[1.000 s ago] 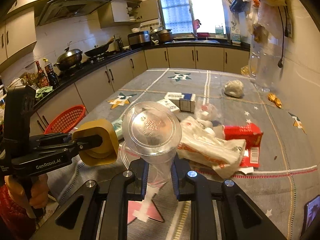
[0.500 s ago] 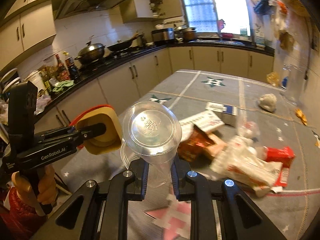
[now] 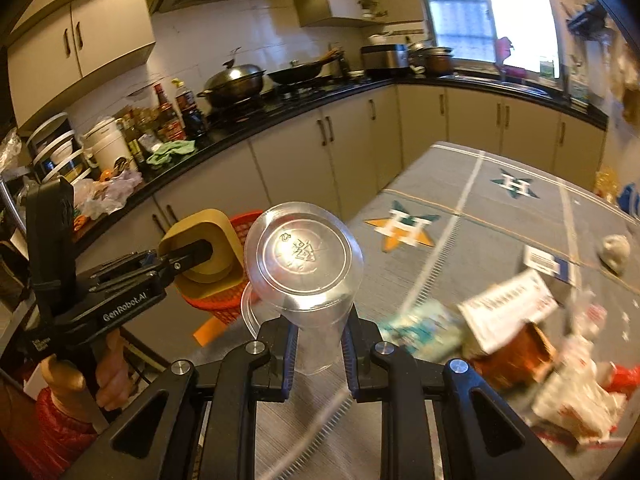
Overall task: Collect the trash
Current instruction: 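Carry both cups to the red basket and open both tools to drop them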
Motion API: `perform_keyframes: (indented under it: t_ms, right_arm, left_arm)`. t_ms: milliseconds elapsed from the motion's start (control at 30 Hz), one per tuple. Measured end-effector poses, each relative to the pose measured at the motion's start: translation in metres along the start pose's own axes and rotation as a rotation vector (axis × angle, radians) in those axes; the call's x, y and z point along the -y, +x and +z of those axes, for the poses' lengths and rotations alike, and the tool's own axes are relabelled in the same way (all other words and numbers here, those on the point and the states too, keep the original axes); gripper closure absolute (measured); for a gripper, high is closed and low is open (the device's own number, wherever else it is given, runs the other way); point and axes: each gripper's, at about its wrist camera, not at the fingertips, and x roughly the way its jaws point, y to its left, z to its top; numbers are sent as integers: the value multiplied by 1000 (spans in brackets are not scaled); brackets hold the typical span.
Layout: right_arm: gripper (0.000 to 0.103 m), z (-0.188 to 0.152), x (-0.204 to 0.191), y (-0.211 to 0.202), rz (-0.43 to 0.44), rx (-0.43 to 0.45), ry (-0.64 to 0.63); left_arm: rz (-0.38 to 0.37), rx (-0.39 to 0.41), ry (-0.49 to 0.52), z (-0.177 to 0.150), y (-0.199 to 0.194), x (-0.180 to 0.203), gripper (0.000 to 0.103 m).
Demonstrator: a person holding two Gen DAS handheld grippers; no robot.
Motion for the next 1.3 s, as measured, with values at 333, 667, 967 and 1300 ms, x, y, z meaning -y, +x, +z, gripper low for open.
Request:
perform_keyframes:
  t_ms: [333, 667, 967, 1300]
  right_arm:
    - [81, 33, -30, 72, 57, -84, -12]
    - [81, 56, -41, 143, 65, -154, 27]
    - [68, 63, -47, 168, 66, -187, 20]
    - [56, 57, -25, 127, 64, -118, 60]
  left_arm:
    - [112, -43, -77, -6, 22, -53, 80]
    - [170, -113, -138, -14, 55, -76, 80]
    - [197, -133, -141, -16, 67, -82, 61]
    - [179, -95, -125, -11, 50, -65, 56]
